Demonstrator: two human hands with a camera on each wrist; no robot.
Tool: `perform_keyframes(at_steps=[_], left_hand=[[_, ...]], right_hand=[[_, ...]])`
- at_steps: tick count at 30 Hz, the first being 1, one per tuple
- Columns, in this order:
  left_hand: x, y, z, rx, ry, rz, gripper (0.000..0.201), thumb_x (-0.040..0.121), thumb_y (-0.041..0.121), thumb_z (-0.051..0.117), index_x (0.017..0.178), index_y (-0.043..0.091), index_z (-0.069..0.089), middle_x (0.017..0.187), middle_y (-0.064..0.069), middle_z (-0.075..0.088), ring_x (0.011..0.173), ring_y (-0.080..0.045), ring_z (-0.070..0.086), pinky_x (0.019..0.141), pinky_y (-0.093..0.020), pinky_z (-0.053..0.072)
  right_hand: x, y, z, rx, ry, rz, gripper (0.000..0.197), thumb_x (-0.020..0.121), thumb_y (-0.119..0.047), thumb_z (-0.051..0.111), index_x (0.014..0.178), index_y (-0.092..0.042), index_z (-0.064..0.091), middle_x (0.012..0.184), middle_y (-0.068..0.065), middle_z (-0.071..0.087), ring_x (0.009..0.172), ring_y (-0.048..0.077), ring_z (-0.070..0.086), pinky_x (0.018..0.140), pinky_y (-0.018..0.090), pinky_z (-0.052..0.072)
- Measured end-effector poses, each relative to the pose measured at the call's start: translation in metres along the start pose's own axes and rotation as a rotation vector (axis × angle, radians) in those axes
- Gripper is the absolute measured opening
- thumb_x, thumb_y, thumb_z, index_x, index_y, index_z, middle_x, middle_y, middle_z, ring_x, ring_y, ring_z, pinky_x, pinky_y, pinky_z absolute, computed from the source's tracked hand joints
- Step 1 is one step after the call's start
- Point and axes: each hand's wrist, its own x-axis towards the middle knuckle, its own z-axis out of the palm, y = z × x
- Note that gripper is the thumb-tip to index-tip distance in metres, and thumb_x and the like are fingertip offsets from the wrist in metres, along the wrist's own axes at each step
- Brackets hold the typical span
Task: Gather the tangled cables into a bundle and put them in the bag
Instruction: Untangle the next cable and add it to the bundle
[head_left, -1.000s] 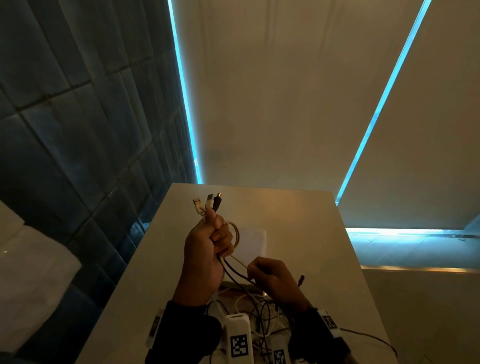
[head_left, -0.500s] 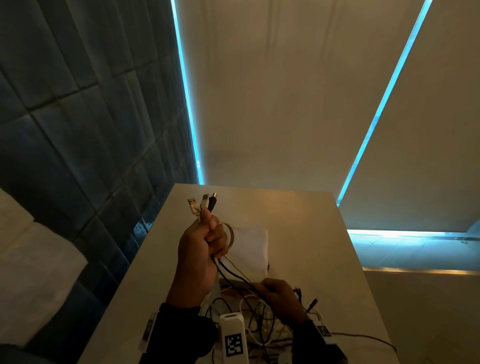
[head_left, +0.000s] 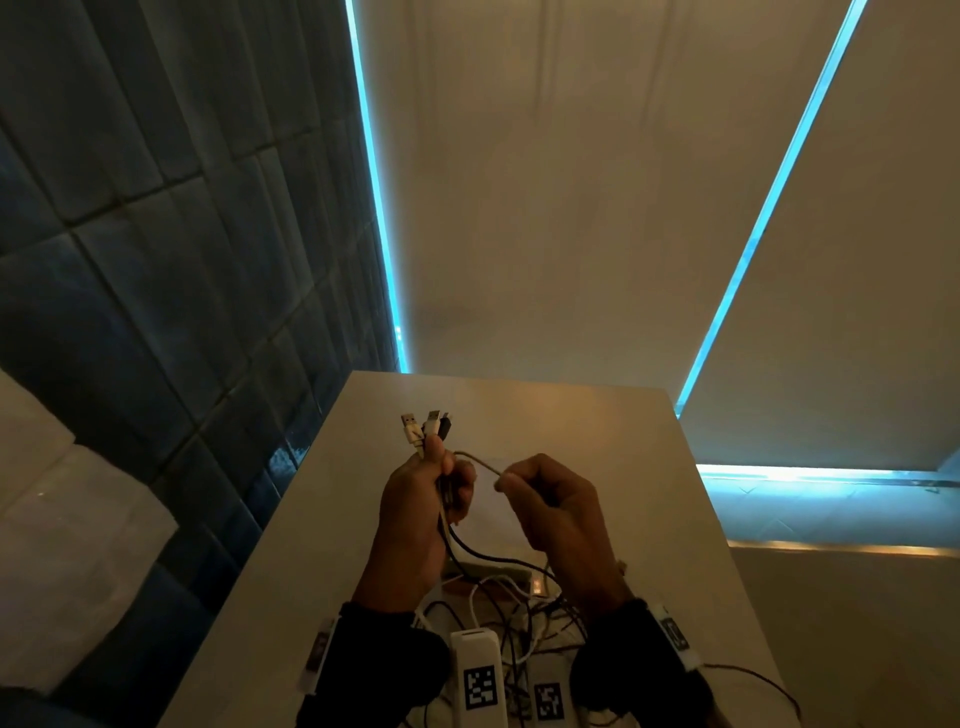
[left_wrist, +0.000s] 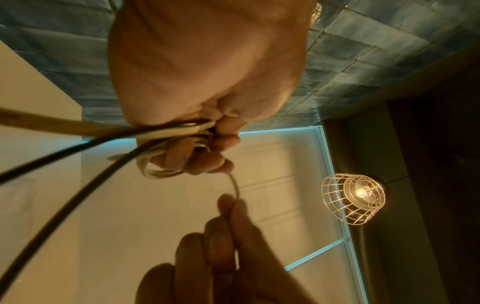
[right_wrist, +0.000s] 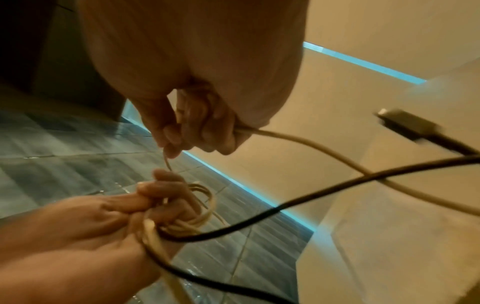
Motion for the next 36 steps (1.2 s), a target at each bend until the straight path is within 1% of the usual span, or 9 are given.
perform_keyframes(at_steps=[4, 8, 10, 14, 20, 23, 26, 31, 36], left_hand=[[0.0, 0.005, -0.001, -0.086, -0.039, -0.045, 0.039, 0.101, 0.034, 0.035, 0.07, 0.011, 0.044, 0.071, -0.01, 0.069, 0.06, -0.019, 0.058, 0.06, -0.032, 0.043], [0.0, 0.012, -0.001, -0.285, -0.116, -0.064, 0.039, 0.096, 0.037, 0.04, 0.066, 0.012, 0.044, 0.07, -0.009, 0.061, 0.06, -0.021, 0.058, 0.062, -0.032, 0.049], [0.0, 0.015, 0.0, -0.337, -0.131, -0.037, 0.04, 0.098, 0.035, 0.037, 0.066, 0.013, 0.042, 0.065, -0.006, 0.055, 0.055, -0.017, 0.053, 0.055, -0.028, 0.047], [0.0, 0.017, 0.001, -0.328, -0.15, 0.0, 0.039, 0.1, 0.033, 0.034, 0.066, 0.015, 0.04, 0.058, 0.001, 0.044, 0.041, -0.008, 0.035, 0.042, -0.021, 0.033], [0.0, 0.009, 0.003, -0.241, -0.162, 0.025, 0.041, 0.1, 0.033, 0.034, 0.065, 0.013, 0.04, 0.052, 0.004, 0.033, 0.038, -0.005, 0.024, 0.04, -0.021, 0.022], [-0.001, 0.009, 0.001, -0.229, -0.155, 0.023, 0.042, 0.101, 0.033, 0.033, 0.064, 0.013, 0.039, 0.051, 0.005, 0.032, 0.038, -0.005, 0.024, 0.041, -0.022, 0.02], [0.0, 0.009, -0.002, -0.23, -0.15, 0.022, 0.042, 0.101, 0.033, 0.034, 0.064, 0.013, 0.039, 0.051, 0.005, 0.032, 0.038, -0.005, 0.023, 0.042, -0.022, 0.019], [0.001, 0.013, -0.004, -0.221, -0.162, 0.03, 0.042, 0.101, 0.033, 0.033, 0.064, 0.014, 0.04, 0.051, 0.005, 0.032, 0.038, -0.005, 0.023, 0.041, -0.022, 0.019], [0.001, 0.015, -0.005, -0.211, -0.168, 0.036, 0.042, 0.101, 0.033, 0.033, 0.064, 0.014, 0.04, 0.051, 0.005, 0.033, 0.038, -0.005, 0.023, 0.041, -0.022, 0.02]], right_hand=[[-0.004, -0.008, 0.007, 0.042, -0.153, 0.037, 0.016, 0.093, -0.008, 0.058, 0.079, -0.004, 0.064, 0.055, -0.01, 0.049, 0.047, 0.004, 0.036, 0.047, 0.017, 0.032], [-0.008, 0.0, 0.006, 0.039, -0.235, 0.135, 0.016, 0.087, -0.009, 0.06, 0.073, -0.012, 0.065, 0.057, -0.011, 0.054, 0.048, 0.0, 0.04, 0.05, 0.012, 0.033], [-0.009, 0.004, 0.003, 0.034, -0.25, 0.188, 0.021, 0.089, -0.002, 0.058, 0.071, -0.011, 0.063, 0.054, -0.013, 0.055, 0.046, -0.002, 0.042, 0.05, 0.009, 0.033], [-0.009, 0.015, -0.005, 0.02, -0.229, 0.253, 0.021, 0.091, 0.004, 0.054, 0.072, -0.003, 0.061, 0.046, -0.016, 0.053, 0.041, -0.003, 0.042, 0.047, 0.007, 0.031], [-0.008, 0.039, -0.006, -0.036, -0.222, 0.295, 0.021, 0.093, -0.003, 0.055, 0.073, -0.005, 0.063, 0.049, -0.016, 0.055, 0.043, -0.004, 0.045, 0.049, 0.006, 0.032], [-0.009, 0.059, -0.007, -0.076, -0.212, 0.302, 0.023, 0.092, -0.008, 0.059, 0.07, -0.012, 0.064, 0.056, -0.013, 0.058, 0.05, -0.004, 0.048, 0.055, 0.012, 0.038], [-0.013, 0.085, -0.01, -0.117, -0.192, 0.318, 0.021, 0.084, -0.023, 0.06, 0.063, -0.022, 0.061, 0.059, -0.009, 0.056, 0.056, 0.005, 0.05, 0.06, 0.024, 0.042], [-0.022, 0.125, -0.014, -0.289, -0.166, 0.331, 0.036, 0.09, -0.017, 0.062, 0.055, -0.027, 0.056, 0.054, -0.009, 0.053, 0.056, 0.003, 0.049, 0.061, 0.021, 0.04], [-0.029, 0.149, -0.021, -0.393, -0.15, 0.362, 0.039, 0.091, -0.019, 0.063, 0.054, -0.03, 0.055, 0.051, -0.012, 0.052, 0.053, -0.002, 0.047, 0.059, 0.017, 0.037]])
